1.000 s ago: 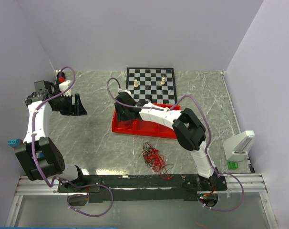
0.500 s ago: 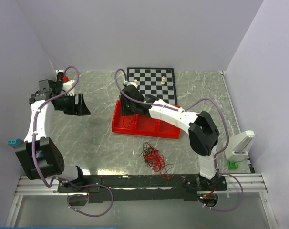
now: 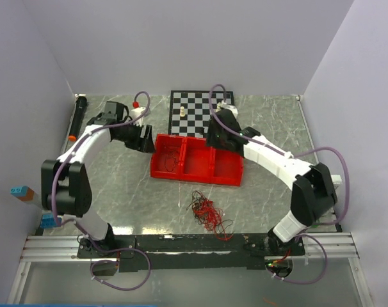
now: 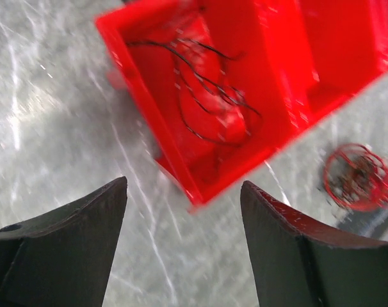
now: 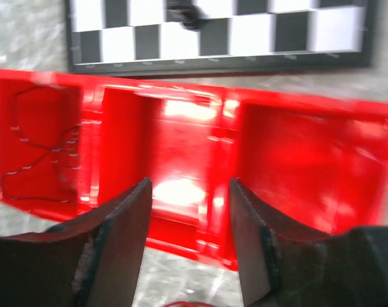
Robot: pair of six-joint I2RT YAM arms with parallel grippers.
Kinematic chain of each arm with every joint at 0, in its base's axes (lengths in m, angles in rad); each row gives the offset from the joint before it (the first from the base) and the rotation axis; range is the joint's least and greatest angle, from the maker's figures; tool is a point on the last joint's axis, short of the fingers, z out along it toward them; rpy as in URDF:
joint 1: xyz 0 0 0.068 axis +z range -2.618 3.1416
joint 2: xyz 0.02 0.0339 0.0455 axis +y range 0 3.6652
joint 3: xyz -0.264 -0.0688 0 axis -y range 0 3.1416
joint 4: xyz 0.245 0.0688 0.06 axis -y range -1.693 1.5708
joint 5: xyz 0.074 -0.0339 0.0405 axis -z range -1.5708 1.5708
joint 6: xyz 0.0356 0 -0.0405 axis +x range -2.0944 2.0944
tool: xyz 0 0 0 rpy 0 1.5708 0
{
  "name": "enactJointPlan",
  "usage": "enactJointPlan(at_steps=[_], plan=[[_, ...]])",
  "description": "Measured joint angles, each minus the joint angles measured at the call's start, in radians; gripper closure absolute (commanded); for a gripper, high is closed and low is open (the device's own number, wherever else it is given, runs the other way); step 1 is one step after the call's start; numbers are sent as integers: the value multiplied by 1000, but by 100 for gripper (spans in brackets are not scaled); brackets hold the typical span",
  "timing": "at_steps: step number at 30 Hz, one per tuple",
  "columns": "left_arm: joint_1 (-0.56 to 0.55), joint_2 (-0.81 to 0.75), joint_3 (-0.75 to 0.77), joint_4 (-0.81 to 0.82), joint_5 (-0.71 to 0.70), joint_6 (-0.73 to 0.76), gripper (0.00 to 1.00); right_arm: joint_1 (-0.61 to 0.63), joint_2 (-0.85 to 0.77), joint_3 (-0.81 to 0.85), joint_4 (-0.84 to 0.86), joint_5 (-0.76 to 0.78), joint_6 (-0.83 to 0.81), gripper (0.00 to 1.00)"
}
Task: Untangle the cables
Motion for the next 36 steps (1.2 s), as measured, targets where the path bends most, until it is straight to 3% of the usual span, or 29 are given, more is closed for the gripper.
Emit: enactJointPlan(at_steps=[4,10,18,22,31,36], plan=[[-23,72,9,63,-53,-24,26,-16,-57,-80,-5,53,10,39],[-51,82,9,128,-100,-48,27,-16,-4,-97,-11,66,13,41],[-53,80,-43,159,-140,-53,27,-15,82,-98,37,21,19,64],[-52,39,-64,125,-157,-49,27,-1,93,-98,52,13,20,69],[12,-286,-56,6,-193,5,23,91,130,-75,100,24,32,69],[24,-324,-60,-78,-193,61,23,146,168,-24,84,38,61,54]])
